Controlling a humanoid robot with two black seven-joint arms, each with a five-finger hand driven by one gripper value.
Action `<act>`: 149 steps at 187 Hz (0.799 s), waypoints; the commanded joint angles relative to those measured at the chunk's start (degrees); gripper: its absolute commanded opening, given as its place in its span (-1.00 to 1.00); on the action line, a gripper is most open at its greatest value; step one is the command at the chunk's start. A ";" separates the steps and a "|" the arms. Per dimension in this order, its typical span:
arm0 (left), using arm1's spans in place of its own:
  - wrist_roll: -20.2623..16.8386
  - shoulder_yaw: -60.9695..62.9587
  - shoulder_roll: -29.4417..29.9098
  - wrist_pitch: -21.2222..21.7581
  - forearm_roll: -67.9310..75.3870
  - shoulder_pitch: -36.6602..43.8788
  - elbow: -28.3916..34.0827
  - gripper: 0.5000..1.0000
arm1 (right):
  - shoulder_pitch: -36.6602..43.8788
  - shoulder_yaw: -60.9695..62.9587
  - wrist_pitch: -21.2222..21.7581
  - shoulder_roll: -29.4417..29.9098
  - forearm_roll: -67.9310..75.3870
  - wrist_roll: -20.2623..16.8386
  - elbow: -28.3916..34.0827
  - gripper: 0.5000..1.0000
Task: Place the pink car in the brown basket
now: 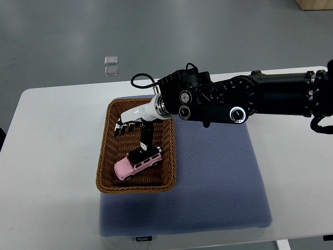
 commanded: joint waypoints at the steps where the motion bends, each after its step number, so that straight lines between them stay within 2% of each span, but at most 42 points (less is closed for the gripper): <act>1: 0.00 0.00 0.00 0.00 0.00 0.00 0.01 1.00 | 0.34 2.45 -0.01 -0.88 0.05 0.09 -0.73 0.58; 41: 0.00 0.00 0.00 0.00 0.00 0.00 0.01 1.00 | -3.88 13.88 -0.81 -8.00 1.99 0.27 -6.00 0.57; 59: 0.00 0.00 0.00 0.00 0.00 0.00 0.01 1.00 | -9.24 22.23 -2.83 -12.66 4.45 1.06 -6.62 0.57; 74: 0.00 0.00 0.00 0.00 0.00 0.00 0.01 1.00 | -15.12 30.13 -6.16 -15.03 6.38 3.25 -6.62 0.57; 102: 0.00 0.00 0.00 0.00 0.00 0.00 0.01 1.00 | -27.51 46.39 -12.40 -15.65 7.79 6.68 -6.62 0.57; 149: 0.00 0.00 0.00 0.00 0.00 0.00 -0.08 1.00 | -40.88 67.49 -13.11 -14.15 8.23 10.81 -6.79 0.58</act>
